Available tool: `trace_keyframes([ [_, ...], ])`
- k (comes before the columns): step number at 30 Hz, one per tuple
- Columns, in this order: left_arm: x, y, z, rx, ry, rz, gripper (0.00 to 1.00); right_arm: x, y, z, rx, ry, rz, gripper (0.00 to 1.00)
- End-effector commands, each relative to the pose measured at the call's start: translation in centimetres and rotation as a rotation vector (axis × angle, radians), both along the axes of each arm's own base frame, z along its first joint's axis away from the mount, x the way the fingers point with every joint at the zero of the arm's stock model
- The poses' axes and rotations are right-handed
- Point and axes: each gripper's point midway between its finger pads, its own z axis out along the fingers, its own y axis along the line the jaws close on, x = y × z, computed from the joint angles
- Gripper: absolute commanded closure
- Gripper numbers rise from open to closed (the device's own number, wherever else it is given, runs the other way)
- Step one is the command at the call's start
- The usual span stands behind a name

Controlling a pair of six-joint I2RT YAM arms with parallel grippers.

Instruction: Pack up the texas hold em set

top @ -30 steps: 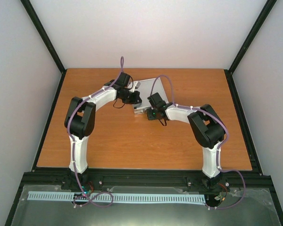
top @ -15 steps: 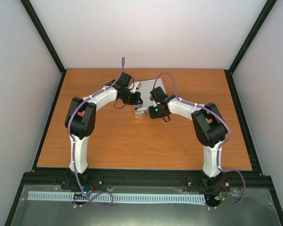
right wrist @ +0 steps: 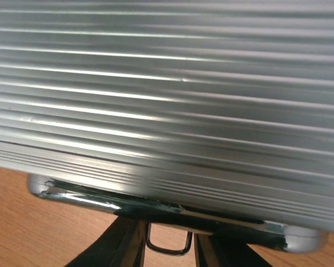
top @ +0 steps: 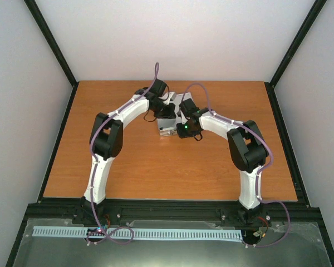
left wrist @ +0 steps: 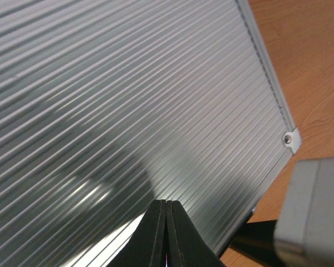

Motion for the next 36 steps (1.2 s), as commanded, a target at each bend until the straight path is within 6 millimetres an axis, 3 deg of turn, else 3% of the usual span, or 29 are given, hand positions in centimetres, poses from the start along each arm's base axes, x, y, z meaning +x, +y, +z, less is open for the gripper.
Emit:
trace_keyframes([
  [1,0.0,-1.7,0.7,-0.025,0.017,-0.008,0.99,1.1,0.6,1.0,0.020,-0.034,0.013,0.75],
  [5,-0.4,-2.1,-0.8,-0.027,0.050,-0.019,0.99,1.8,0.8,1.0,0.019,-0.043,0.006,0.76],
  [11,-1.9,-1.3,-4.5,0.009,0.108,-0.019,0.99,3.1,1.2,1.5,0.027,-0.064,0.005,0.85],
  [19,-4.6,0.3,-9.0,0.060,0.195,-0.018,0.99,4.7,1.4,2.8,0.041,-0.110,-0.014,0.86],
  [24,-5.5,0.9,-10.2,0.081,0.219,-0.020,0.99,5.8,1.4,4.0,0.040,-0.153,-0.035,0.88],
  [36,-6.2,1.5,-10.9,0.102,0.238,-0.016,0.99,9.0,1.5,5.7,0.093,-0.218,-0.079,0.97],
])
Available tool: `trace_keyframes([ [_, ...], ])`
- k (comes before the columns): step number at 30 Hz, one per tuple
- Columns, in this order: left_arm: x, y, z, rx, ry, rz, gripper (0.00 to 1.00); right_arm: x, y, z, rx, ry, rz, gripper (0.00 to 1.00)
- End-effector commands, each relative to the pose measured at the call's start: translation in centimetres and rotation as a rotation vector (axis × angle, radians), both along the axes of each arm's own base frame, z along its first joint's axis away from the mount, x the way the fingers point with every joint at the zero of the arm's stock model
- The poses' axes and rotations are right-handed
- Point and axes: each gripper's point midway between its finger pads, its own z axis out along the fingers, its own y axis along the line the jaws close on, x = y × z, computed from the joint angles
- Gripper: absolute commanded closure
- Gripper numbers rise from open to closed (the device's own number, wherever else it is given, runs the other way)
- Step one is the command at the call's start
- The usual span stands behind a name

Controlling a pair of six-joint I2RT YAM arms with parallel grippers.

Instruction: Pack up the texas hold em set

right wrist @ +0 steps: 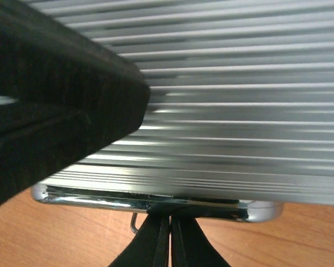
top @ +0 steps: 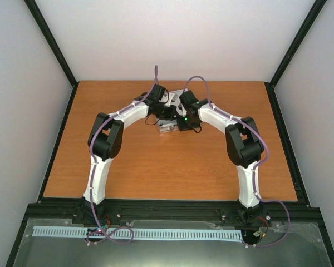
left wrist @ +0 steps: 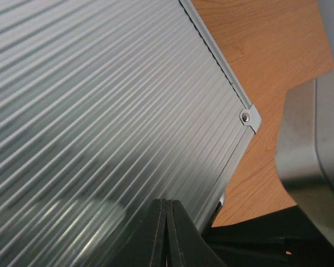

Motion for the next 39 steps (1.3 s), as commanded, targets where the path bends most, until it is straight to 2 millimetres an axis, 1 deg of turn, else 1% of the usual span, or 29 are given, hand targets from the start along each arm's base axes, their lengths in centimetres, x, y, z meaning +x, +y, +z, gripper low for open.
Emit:
trace_keyframes([
  [1,-6.4,3.6,-9.6,0.230,0.301,0.012,0.99,6.1,1.9,4.8,0.113,-0.239,-0.031,0.97],
  [6,-6.7,3.7,-9.8,0.236,0.307,0.006,0.99,6.4,2.0,5.6,0.132,-0.257,-0.046,0.97],
  [14,-7.0,3.9,-10.1,0.243,0.313,-0.001,0.99,7.4,2.3,5.4,0.152,-0.271,-0.076,0.97],
  [23,-7.8,4.5,-11.1,0.265,0.337,0.000,0.99,8.7,2.0,6.7,0.150,-0.328,-0.126,0.97],
  [28,-8.0,4.6,-11.4,0.270,0.343,0.001,0.99,9.5,2.2,7.2,0.185,-0.350,-0.169,0.97],
  [31,-8.2,4.8,-11.5,0.276,0.348,0.001,0.99,10.2,2.1,7.9,0.214,-0.382,-0.214,0.97],
  [33,-8.5,5.0,-11.9,0.280,0.357,0.000,0.99,10.7,2.3,8.4,0.245,-0.400,-0.240,0.97],
  [36,-8.9,5.2,-12.2,0.285,0.365,-0.001,0.99,11.8,3.0,8.7,0.298,-0.403,-0.265,0.97],
  [38,-9.1,5.3,-12.3,0.291,0.369,-0.002,0.99,12.4,3.6,8.7,0.322,-0.399,-0.271,0.97],
  [39,-9.3,5.4,-12.4,0.295,0.371,-0.002,0.99,12.7,3.8,8.2,0.326,-0.391,-0.273,0.97],
])
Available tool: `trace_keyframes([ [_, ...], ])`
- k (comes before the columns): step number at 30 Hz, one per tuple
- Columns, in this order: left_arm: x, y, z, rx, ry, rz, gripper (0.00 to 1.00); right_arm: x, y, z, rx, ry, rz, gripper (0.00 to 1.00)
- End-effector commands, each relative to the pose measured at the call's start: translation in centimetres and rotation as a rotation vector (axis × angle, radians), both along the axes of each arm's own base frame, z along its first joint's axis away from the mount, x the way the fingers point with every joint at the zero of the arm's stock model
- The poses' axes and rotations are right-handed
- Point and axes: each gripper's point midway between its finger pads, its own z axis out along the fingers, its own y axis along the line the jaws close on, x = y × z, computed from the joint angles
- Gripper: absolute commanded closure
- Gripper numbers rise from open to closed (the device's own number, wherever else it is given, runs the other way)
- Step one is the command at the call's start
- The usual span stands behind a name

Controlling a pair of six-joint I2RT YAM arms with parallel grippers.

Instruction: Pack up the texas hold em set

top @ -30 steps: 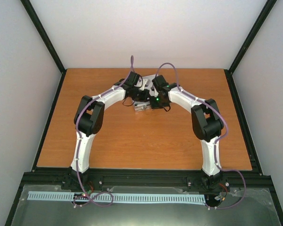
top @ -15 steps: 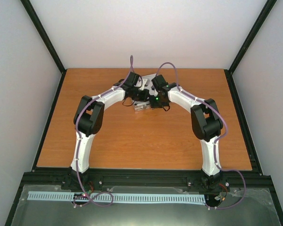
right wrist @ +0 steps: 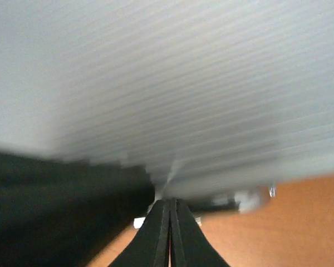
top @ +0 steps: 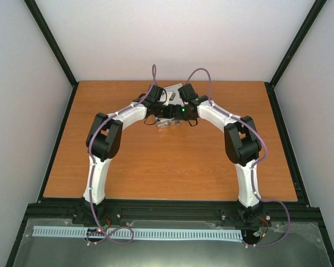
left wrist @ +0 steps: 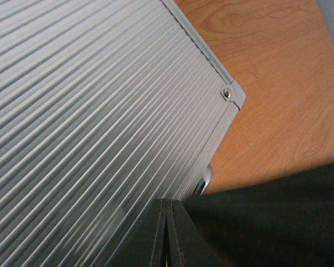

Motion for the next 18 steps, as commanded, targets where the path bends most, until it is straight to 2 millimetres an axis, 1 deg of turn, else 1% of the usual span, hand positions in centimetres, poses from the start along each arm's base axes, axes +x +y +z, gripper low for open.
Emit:
trace_keyframes([
  [1,-10.4,4.9,-12.1,0.292,0.453,-0.020,0.99,8.6,2.8,6.3,0.201,-0.316,-0.088,0.97],
  [4,-10.0,5.1,-11.8,0.302,0.440,-0.015,0.99,8.8,2.8,6.5,0.194,-0.318,-0.086,0.97],
  [7,-8.7,4.8,-10.1,0.290,0.410,-0.010,0.99,8.1,2.0,7.6,0.171,-0.323,-0.089,0.97],
  [9,-7.1,4.6,-8.0,0.278,0.372,0.008,0.99,7.1,1.5,8.2,0.158,-0.318,-0.076,0.97],
  [10,-6.0,4.7,-6.7,0.268,0.346,0.025,0.99,6.5,1.3,8.6,0.153,-0.316,-0.069,0.97],
  [11,-4.8,4.8,-5.1,0.252,0.315,0.043,0.99,5.9,1.0,8.7,0.144,-0.309,-0.062,0.97],
  [12,-3.6,4.9,-3.6,0.234,0.290,0.061,0.99,5.5,0.6,9.2,0.136,-0.314,-0.062,0.97],
  [14,-0.9,5.4,-0.5,0.194,0.234,0.102,0.99,4.4,-0.5,9.6,0.103,-0.318,-0.075,0.96],
  [16,1.9,6.1,2.4,0.161,0.173,0.148,0.99,3.8,-1.5,10.6,0.076,-0.340,-0.088,0.94],
  [17,3.1,6.5,3.6,0.149,0.148,0.170,0.98,3.6,-2.0,10.9,0.062,-0.347,-0.098,0.94],
  [18,4.4,6.9,4.8,0.138,0.114,0.191,0.95,3.5,-2.5,11.2,0.051,-0.351,-0.108,0.93],
])
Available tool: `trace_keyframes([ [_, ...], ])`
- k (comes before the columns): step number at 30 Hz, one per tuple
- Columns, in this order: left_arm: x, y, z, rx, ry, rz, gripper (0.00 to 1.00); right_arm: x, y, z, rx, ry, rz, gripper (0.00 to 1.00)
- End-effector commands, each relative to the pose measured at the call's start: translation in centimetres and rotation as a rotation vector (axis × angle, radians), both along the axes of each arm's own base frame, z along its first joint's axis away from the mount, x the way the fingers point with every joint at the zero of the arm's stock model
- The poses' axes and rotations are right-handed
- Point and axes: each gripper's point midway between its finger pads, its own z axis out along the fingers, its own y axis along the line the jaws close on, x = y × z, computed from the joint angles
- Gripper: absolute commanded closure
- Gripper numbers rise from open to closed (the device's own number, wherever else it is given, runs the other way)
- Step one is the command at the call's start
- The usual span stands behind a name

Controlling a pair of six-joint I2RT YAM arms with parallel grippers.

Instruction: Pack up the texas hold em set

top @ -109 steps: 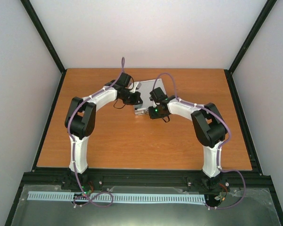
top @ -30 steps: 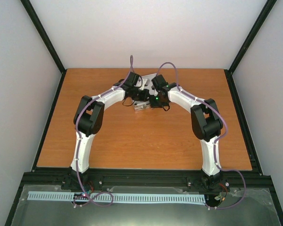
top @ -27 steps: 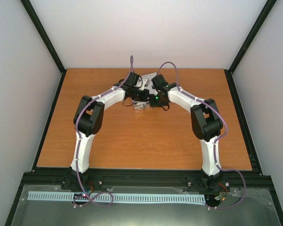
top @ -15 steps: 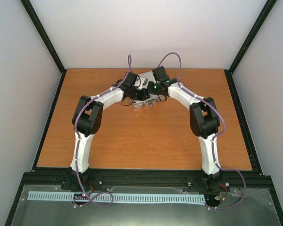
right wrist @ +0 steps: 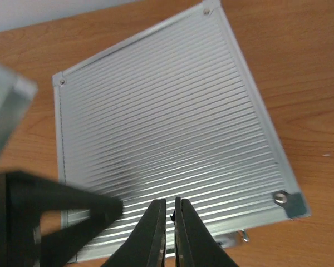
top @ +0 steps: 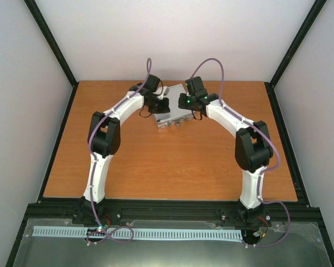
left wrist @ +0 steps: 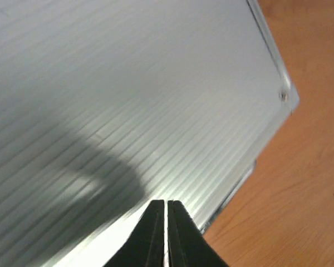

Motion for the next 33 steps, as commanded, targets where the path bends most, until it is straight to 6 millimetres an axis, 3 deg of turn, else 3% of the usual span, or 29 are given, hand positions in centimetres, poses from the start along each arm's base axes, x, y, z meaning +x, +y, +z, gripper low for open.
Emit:
trace_keyframes([
  [1,4.3,3.6,3.9,0.015,-0.046,0.118,0.90,-0.6,-2.2,4.1,-0.045,-0.083,-0.044,0.92],
  [3,7.2,4.1,6.6,-0.029,-0.131,0.146,0.84,-0.6,-3.0,4.3,-0.045,-0.074,-0.055,0.91],
  [6,10.6,4.8,8.1,-0.073,-0.202,0.191,0.85,0.1,-4.4,4.2,-0.036,-0.056,-0.072,0.81],
  [8,12.5,5.5,8.5,-0.108,-0.232,0.228,0.81,1.3,-5.3,4.1,-0.033,-0.050,-0.079,0.71],
  [11,14.2,6.1,8.1,-0.154,-0.246,0.269,0.70,4.1,-5.5,4.0,-0.018,-0.042,-0.052,0.43],
  [14,14.5,5.9,7.4,-0.176,-0.233,0.269,0.65,6.9,-4.4,2.9,0.008,0.003,0.032,0.30],
  [18,14.9,5.6,7.0,-0.201,-0.238,0.273,0.63,10.3,-2.6,2.8,0.103,-0.002,0.120,0.21],
  [22,15.5,5.2,6.1,-0.222,-0.233,0.275,0.62,12.0,-2.5,0.1,0.213,0.036,0.130,0.20],
  [26,15.3,5.3,4.1,-0.207,-0.193,0.277,0.62,12.1,-1.9,-2.4,0.275,0.085,0.155,0.20],
  [33,16.0,6.4,2.6,-0.153,-0.213,0.311,0.63,11.8,-1.1,-3.5,0.302,0.103,0.201,0.21],
])
